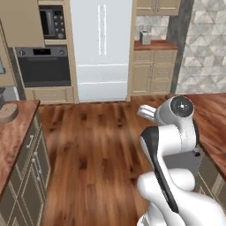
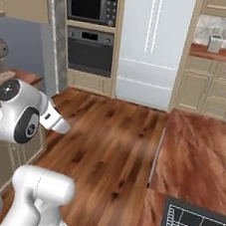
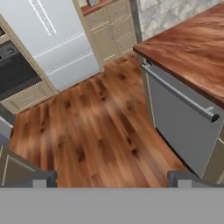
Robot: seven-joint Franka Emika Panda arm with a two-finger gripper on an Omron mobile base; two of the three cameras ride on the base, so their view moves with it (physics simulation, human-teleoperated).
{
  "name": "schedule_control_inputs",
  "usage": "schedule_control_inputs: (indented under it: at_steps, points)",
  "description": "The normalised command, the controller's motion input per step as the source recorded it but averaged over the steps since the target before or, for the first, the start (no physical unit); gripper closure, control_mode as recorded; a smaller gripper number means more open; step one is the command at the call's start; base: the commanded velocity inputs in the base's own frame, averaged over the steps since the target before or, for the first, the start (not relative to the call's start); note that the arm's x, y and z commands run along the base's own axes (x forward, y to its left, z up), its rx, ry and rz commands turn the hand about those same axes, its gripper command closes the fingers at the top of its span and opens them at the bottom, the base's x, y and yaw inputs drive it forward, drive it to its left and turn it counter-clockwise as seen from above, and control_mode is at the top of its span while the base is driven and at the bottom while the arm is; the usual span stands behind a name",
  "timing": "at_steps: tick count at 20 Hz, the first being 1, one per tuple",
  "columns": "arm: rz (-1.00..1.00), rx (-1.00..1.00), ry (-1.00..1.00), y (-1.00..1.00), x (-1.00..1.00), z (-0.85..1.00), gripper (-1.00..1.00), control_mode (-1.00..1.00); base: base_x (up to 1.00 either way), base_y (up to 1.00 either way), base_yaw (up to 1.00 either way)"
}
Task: Pick the avocado and bread from the counter and place them on the plate. Then pick the jam from the cabinet and place it next to the plate. Lastly close the cabinet door.
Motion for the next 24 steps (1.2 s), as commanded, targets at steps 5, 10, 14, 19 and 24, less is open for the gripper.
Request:
schedule_control_inputs:
  at_steps: [5, 10, 14, 19, 24]
  points:
    - [0.0, 0.0, 0.0, 0.0, 0.0, 0.0, -1.0, 1.0, 0.7, 0.6, -0.02]
    - [0.0, 0.0, 0.0, 0.0, 0.0, 0.0, -1.0, 1.0, 0.69, 0.69, 0.0]
    - [0.0, 0.0, 0.0, 0.0, 0.0, 0.0, -1.0, 1.0, 0.66, -0.01, 0.17]
    - [0.0, 0.0, 0.0, 0.0, 0.0, 0.0, -1.0, 1.0, 0.49, -0.32, 0.37]
    - [0.0, 0.0, 0.0, 0.0, 0.0, 0.0, -1.0, 1.0, 0.26, -0.04, 0.49]
